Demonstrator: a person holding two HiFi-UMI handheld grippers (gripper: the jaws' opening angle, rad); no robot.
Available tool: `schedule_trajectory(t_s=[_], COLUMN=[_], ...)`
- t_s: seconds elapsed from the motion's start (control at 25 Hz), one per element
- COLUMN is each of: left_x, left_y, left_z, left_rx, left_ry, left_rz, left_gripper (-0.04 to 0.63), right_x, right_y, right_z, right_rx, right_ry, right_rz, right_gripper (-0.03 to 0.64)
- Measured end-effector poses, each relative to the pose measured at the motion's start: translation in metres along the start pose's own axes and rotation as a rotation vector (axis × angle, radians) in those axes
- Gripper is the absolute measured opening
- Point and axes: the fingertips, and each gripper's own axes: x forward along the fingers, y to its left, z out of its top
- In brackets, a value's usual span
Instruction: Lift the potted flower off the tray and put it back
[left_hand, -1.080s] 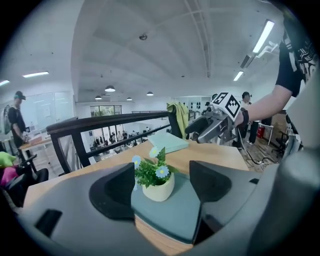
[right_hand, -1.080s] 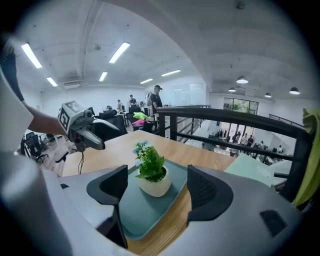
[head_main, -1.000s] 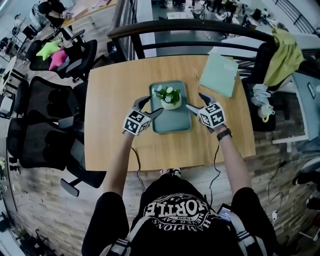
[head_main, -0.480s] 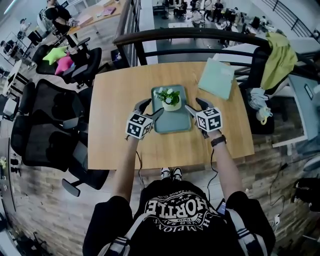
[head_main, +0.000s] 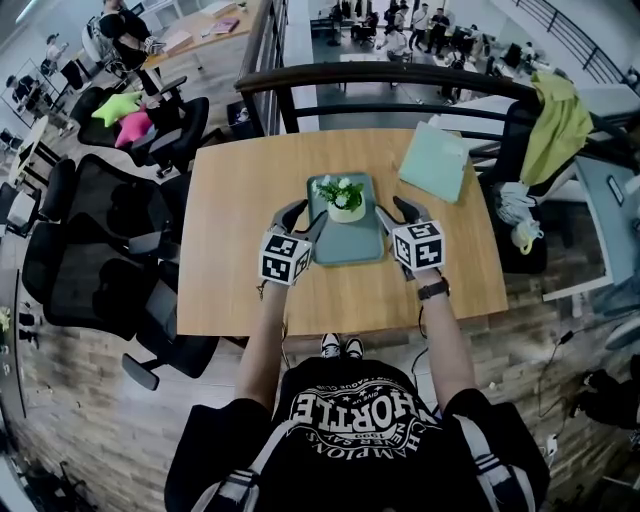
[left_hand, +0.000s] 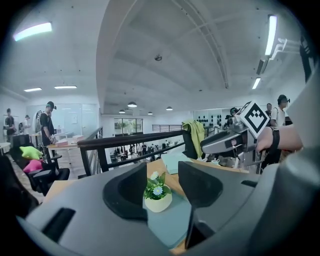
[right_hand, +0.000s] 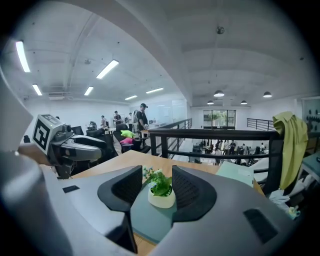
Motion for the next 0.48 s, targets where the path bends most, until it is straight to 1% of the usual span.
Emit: schedule_trajectory(t_s=[0.08,0.2,0.36,0.48], left_x=[-0.005,-0.011,-0.020,-0.023], left_y=[0.000,0.001,0.003,0.005], left_z=[0.002,0.004,0.007,0.013], left_rx=[-0.006,-0.019,-0.013,-0.009], left_ry=[-0.015,-0.031,-0.049,-0.064], left_rz=[0.021,0.051,0.087,0.110], left_gripper=[0.191,0.161,0.121,0.091], right_x=[-0.002,-0.007,-0.017,-0.023], right_y=[0.005,0.007,0.006,0.003], right_z=[0.003,0.005,0.009,0.012], right_rx=[-0.002,0.014,0.102,0.134], right_ry=[-0.012,-0.028,-0.075,-0.097], right_rz=[-0.006,-0.032,-0.062,-0.087], right_gripper=[0.190,0.178,0.138,0.118])
